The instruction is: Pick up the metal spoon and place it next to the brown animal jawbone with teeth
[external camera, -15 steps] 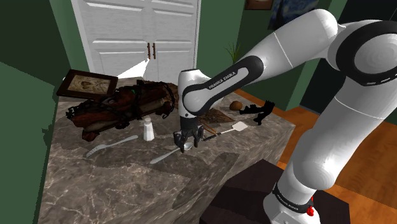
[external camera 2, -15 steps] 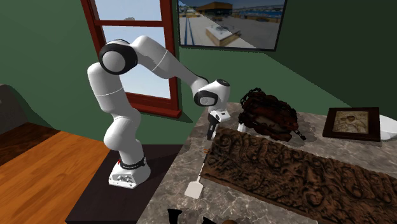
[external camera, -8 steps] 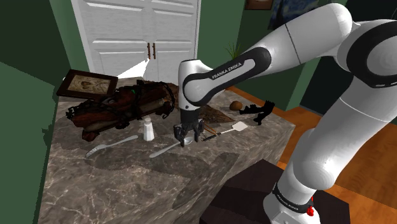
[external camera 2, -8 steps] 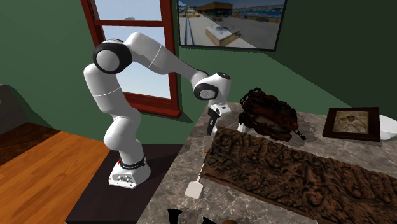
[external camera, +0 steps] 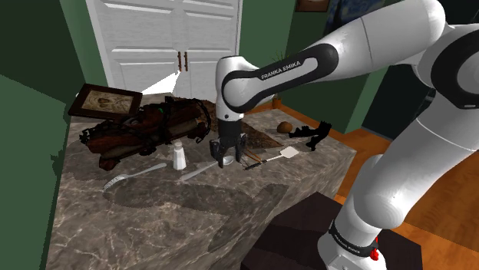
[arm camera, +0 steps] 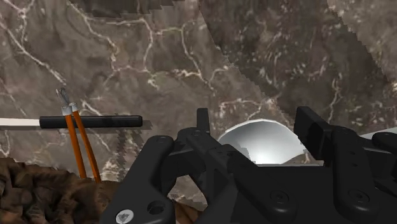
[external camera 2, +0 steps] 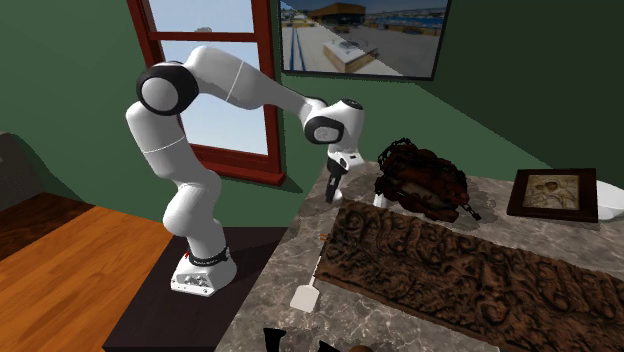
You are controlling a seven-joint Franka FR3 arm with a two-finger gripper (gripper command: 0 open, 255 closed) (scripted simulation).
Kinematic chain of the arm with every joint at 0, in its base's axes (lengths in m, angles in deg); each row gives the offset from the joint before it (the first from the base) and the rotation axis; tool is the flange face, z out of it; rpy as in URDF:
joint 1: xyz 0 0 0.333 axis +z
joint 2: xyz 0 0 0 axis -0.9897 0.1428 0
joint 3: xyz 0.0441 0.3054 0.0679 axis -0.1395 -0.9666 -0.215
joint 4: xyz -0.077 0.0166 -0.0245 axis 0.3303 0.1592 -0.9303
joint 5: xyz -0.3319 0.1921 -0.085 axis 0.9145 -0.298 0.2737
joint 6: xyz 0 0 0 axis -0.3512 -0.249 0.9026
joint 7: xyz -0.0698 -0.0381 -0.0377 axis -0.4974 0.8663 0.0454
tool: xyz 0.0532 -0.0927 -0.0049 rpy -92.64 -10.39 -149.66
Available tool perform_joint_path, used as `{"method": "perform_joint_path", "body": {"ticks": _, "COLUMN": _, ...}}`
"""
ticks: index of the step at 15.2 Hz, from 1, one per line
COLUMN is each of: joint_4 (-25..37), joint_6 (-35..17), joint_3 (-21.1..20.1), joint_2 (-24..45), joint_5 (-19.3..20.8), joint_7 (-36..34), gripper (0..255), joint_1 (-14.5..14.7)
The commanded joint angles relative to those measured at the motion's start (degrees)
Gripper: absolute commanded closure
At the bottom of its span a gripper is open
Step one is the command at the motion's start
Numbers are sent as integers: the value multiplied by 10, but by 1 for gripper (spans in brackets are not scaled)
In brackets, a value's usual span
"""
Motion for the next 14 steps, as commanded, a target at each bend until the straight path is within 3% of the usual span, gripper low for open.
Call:
{"method": "perform_joint_path", "body": {"ticks": 1, "joint_4": 13, "joint_6": 18, "joint_3": 1, "joint_2": -5, "joint_5": 1, "joint_7": -1, "gripper": 255, "joint_1": 0}}
{"method": "perform_joint_path", "body": {"ticks": 12, "joint_4": 76, "joint_6": 104, "joint_3": 7, "joint_2": -28, "joint_5": 3, "joint_7": -7, "gripper": 255, "joint_1": -2}}
{"method": "perform_joint_path", "body": {"ticks": 14, "joint_4": 64, "joint_6": 110, "joint_3": 15, "joint_2": -44, "joint_5": 4, "joint_7": 5, "gripper": 255, "joint_1": -6}}
